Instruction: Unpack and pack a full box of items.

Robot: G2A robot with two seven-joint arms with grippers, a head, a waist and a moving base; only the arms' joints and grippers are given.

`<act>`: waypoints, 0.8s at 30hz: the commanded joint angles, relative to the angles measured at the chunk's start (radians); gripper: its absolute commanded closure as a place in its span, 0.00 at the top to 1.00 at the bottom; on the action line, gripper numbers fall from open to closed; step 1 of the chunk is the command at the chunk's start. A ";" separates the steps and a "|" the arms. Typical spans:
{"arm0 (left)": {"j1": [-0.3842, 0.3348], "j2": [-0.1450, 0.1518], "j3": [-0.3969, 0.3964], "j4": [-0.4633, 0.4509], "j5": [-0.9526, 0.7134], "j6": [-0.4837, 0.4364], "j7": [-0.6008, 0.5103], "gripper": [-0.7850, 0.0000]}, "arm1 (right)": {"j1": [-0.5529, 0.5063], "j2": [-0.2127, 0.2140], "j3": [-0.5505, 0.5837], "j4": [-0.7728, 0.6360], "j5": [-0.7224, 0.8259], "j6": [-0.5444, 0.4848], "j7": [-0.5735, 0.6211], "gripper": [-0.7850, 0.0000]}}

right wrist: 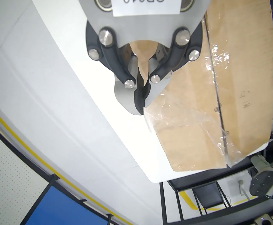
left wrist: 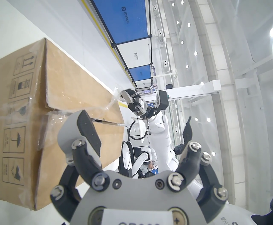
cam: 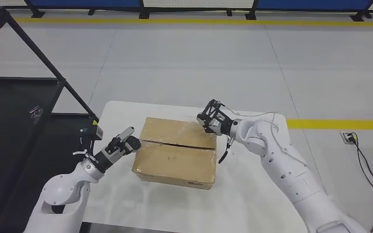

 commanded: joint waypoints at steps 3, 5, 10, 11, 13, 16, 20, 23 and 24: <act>-0.002 0.001 0.005 0.002 -0.001 0.000 0.003 1.00 | -0.025 0.011 0.020 -0.031 -0.041 -0.058 -0.094 0.00; -0.004 0.001 0.010 0.003 -0.008 0.003 0.003 1.00 | -0.035 0.017 0.028 -0.044 -0.071 -0.080 -0.134 0.00; -0.038 -0.001 0.041 0.016 -0.037 0.035 -0.005 1.00 | -0.061 0.029 0.043 -0.091 -0.152 -0.119 -0.228 0.00; -0.050 -0.002 0.053 0.021 -0.030 0.040 -0.002 1.00 | -0.070 0.033 0.048 -0.102 -0.169 -0.129 -0.254 0.00; -0.077 -0.005 0.078 0.034 -0.020 0.051 0.004 1.00 | -0.088 0.040 0.060 -0.124 -0.203 -0.140 -0.296 0.00; -0.113 -0.008 0.108 0.058 -0.004 0.058 0.016 1.00 | -0.119 0.049 0.076 -0.166 -0.242 -0.136 -0.336 0.00; -0.148 -0.010 0.135 0.096 0.025 0.066 0.035 1.00 | -0.165 0.059 0.096 -0.241 -0.274 -0.106 -0.337 0.00; -0.167 -0.010 0.148 0.125 0.053 0.067 0.046 1.00 | -0.205 0.065 0.112 -0.311 -0.283 -0.073 -0.319 0.00; -0.170 -0.010 0.151 0.132 0.069 0.063 0.056 1.00 | -0.219 0.067 0.117 -0.337 -0.286 -0.065 -0.314 0.00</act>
